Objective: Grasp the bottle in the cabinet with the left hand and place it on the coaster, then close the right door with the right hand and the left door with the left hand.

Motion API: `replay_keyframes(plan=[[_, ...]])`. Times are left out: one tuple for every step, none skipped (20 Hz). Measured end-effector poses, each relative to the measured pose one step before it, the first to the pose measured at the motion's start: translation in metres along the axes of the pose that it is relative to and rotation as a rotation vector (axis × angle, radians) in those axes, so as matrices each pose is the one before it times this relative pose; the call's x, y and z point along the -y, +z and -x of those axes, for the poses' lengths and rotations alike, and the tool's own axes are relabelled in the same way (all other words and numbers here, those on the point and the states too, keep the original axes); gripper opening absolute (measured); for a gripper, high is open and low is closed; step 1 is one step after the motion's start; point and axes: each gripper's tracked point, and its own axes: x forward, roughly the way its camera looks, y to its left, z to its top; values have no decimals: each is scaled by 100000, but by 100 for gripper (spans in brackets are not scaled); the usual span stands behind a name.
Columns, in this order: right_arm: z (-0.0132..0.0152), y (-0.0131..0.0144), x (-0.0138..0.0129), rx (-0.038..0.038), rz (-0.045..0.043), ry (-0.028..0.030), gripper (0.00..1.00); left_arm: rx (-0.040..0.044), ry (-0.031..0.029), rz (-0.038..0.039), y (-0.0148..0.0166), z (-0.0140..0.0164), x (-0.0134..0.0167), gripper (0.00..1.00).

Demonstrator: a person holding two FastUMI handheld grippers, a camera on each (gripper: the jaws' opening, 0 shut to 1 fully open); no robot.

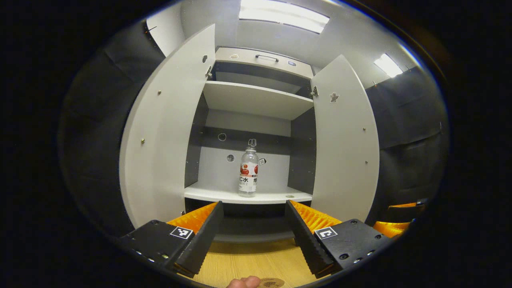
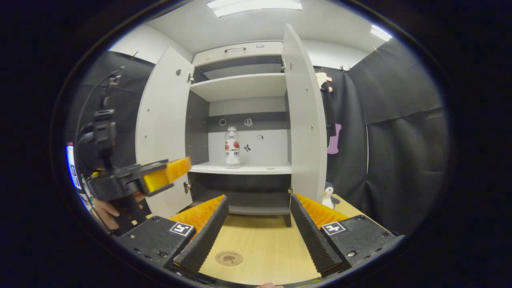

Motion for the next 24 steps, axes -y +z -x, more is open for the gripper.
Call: replay_keyframes(plan=[[-11,6,43,191,-73,-529,100,423,-2070,-484,159,-1505,281,95],[38,-11,4,-197,-283,-532,100,-154,-1729,335,81,-1430,230,94],[38,-37,41,-316,-518,-466,100,-323,-1650,676,66,-1482,66,94],[79,-5,26,-117,-586,-593,100,-85,-1350,422,219,-1643,42,94],[73,34,138,-55,-340,-930,100,150,-413,-219,306,-1850,-206,94],[31,61,171,93,-149,-1255,100,-135,763,-547,167,-1809,-599,95],[46,61,218,-67,164,-1260,100,-609,1623,-583,20,-1616,-711,94],[42,68,326,220,225,-1385,100,-106,1746,-432,76,-1743,-721,94],[155,8,414,194,45,-1465,100,-153,1107,-389,62,-1789,-547,94],[-2,140,281,0,-94,-986,99,-836,751,-412,-109,-1764,-456,95],[-22,75,187,96,-296,-762,100,-982,488,-546,-67,-1500,-250,95],[-108,178,165,20,-275,-711,100,-1231,537,-624,-299,-1457,-224,95],[29,-61,97,14,-139,-884,100,-1568,298,-599,-358,-1307,-117,95],[-27,-42,287,-225,90,-1100,100,-1350,-629,-251,-448,-1158,72,95],[-41,-31,293,-160,-116,-1070,100,-1508,-569,486,-397,-1099,128,95],[-113,66,154,-166,-306,-848,100,-1567,-668,585,-455,-971,95,95],[-80,74,153,-115,-382,-707,100,-989,260,111,-192,-712,-26,95],[-170,-54,142,-144,-353,-643,100,-256,728,-441,-6,-653,-258,95],[-153,-7,173,-140,-258,-639,100,-176,679,-789,-96,-752,-307,95],[-101,-225,223,-234,-198,-593,100,-154,852,-500,-144,-790,-167,95],[-103,-96,109,-238,-301,-400,100,-269,571,17,-100,-657,-81,95],[-141,-11,18,-238,-276,-302,100,-696,229,705,-155,-586,-105,95],[-201,120,-3,90,-181,-152,100,-734,245,1108,-67,-539,-56,94],[-131,-4,55,65,4,-163,99,-355,244,913,-43,-449,-186,95]])
